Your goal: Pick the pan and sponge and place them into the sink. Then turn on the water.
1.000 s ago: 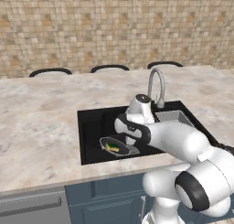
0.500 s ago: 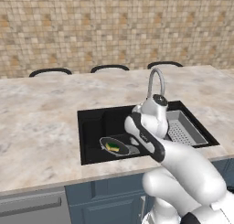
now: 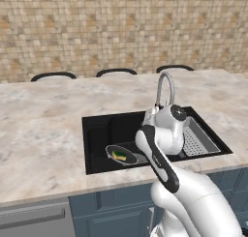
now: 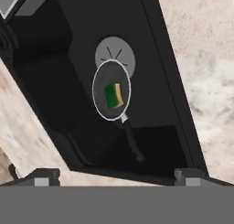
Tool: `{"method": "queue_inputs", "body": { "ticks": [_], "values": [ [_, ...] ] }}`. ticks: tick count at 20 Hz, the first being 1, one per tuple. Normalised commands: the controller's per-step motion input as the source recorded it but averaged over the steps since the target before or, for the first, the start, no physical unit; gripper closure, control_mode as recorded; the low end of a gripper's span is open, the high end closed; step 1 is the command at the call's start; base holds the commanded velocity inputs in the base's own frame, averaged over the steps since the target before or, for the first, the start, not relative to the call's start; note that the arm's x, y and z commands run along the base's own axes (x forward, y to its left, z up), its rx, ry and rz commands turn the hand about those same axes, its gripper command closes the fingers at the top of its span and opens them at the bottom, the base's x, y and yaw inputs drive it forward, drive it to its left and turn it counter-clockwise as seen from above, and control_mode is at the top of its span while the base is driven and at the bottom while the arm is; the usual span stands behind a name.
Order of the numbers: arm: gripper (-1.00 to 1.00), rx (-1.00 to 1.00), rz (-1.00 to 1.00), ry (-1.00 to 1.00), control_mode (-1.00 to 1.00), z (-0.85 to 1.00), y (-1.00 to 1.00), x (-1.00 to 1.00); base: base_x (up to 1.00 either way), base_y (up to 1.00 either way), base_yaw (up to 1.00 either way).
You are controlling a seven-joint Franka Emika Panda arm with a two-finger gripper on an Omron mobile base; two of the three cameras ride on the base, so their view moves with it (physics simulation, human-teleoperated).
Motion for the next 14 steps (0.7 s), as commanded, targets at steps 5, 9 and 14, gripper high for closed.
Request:
{"method": "queue_inputs", "body": {
  "ticks": [5, 9, 14],
  "values": [
    [-1.0, 0.08, -0.06, -0.12, -1.0, 0.31, -0.13, -0.01, 0.0, 0.0, 0.0],
    [-1.0, 0.08, -0.05, -0.12, -1.0, 0.25, -0.16, -0.01, 0.0, 0.0, 0.0],
    [-1.0, 0.08, -0.04, -0.13, -1.0, 0.18, -0.18, -0.08, 0.0, 0.0, 0.0]
  ]
}}
